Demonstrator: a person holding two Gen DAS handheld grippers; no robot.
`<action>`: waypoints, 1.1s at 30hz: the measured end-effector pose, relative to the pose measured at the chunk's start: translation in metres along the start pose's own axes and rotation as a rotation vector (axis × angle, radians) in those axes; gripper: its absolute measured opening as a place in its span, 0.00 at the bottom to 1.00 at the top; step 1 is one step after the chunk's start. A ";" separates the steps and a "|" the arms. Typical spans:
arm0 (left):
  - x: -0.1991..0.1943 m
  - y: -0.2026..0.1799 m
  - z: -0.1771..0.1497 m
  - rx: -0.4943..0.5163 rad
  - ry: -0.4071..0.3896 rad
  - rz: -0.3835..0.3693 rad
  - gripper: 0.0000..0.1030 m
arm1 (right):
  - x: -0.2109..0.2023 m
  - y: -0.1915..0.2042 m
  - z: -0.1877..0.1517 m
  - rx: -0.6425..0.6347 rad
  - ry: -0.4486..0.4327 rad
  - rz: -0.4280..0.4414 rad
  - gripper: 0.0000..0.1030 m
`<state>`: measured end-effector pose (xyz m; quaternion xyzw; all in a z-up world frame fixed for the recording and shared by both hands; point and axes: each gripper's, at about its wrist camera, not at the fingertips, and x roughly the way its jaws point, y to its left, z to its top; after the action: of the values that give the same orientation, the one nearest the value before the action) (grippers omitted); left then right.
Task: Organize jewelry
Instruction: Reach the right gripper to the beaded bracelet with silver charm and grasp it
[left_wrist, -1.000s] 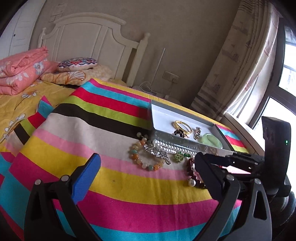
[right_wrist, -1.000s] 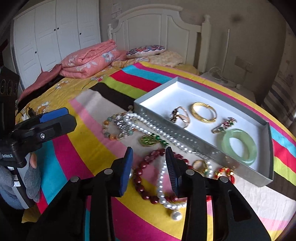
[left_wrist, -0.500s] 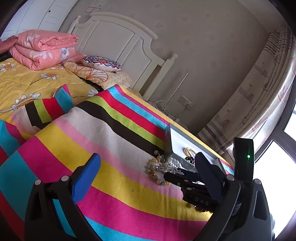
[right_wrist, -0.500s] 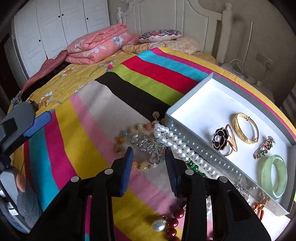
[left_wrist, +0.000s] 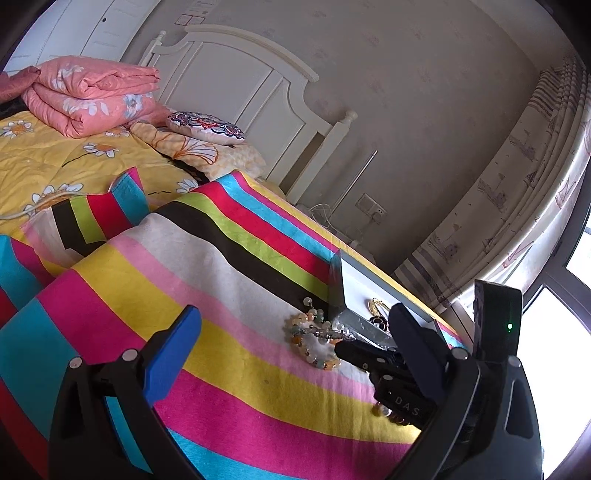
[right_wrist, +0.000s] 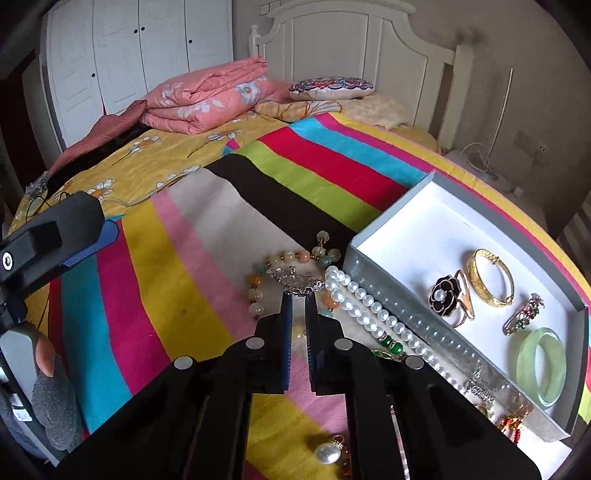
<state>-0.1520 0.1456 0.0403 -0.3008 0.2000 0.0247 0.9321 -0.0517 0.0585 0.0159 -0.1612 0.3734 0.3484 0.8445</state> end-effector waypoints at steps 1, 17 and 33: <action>0.000 0.001 0.000 -0.005 0.002 -0.001 0.97 | 0.002 -0.001 0.001 0.009 0.003 0.006 0.09; -0.002 0.006 0.001 -0.027 -0.003 -0.010 0.97 | 0.018 -0.028 0.006 0.412 0.073 0.207 0.43; 0.015 0.003 0.002 0.000 0.096 0.016 0.97 | -0.050 -0.009 -0.008 0.222 -0.164 0.066 0.06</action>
<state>-0.1379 0.1482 0.0343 -0.2999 0.2470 0.0176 0.9213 -0.0735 0.0243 0.0476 -0.0253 0.3446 0.3444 0.8730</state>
